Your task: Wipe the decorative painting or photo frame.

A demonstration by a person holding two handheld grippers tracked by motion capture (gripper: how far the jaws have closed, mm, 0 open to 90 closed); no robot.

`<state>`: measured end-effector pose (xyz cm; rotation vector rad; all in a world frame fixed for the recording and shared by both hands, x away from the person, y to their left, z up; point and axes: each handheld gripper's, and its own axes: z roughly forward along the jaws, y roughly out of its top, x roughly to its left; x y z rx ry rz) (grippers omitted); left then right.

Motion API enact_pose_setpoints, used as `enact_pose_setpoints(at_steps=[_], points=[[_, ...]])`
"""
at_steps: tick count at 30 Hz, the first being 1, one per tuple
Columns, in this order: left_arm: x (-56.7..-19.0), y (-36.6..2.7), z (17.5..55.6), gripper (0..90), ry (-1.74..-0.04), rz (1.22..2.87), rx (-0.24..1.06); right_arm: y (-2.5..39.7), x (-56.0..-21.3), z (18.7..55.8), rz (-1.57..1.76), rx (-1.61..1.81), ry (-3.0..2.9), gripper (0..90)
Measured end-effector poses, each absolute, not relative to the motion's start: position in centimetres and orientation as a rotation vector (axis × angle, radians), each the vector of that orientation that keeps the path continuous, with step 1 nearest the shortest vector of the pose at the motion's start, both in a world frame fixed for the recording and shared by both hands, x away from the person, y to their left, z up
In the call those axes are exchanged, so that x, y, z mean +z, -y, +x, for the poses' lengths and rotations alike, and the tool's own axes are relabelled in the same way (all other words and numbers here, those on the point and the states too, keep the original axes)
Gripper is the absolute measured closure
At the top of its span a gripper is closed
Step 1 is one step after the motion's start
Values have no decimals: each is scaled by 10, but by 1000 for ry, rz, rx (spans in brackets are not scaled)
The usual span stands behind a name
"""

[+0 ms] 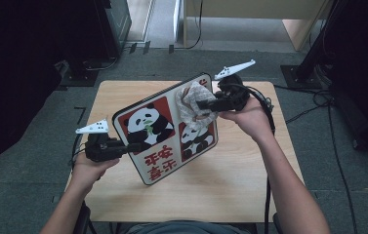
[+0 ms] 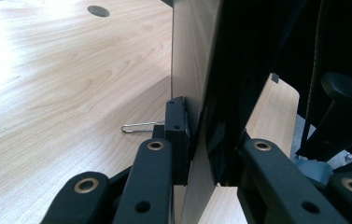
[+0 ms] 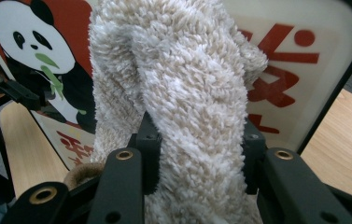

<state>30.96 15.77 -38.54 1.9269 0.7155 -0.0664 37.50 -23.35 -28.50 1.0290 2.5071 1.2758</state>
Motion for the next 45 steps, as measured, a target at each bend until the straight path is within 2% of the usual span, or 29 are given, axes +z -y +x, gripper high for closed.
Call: enact_pose_setpoints(at_steps=[19,45], points=[[-385,-158,310,794,-714,1927,-67,236,-304,371,1017,1273,-2536,636],[-386,-159,310,793,-711,1925,-72,248,-353,361,1021,1309,-2539,634]])
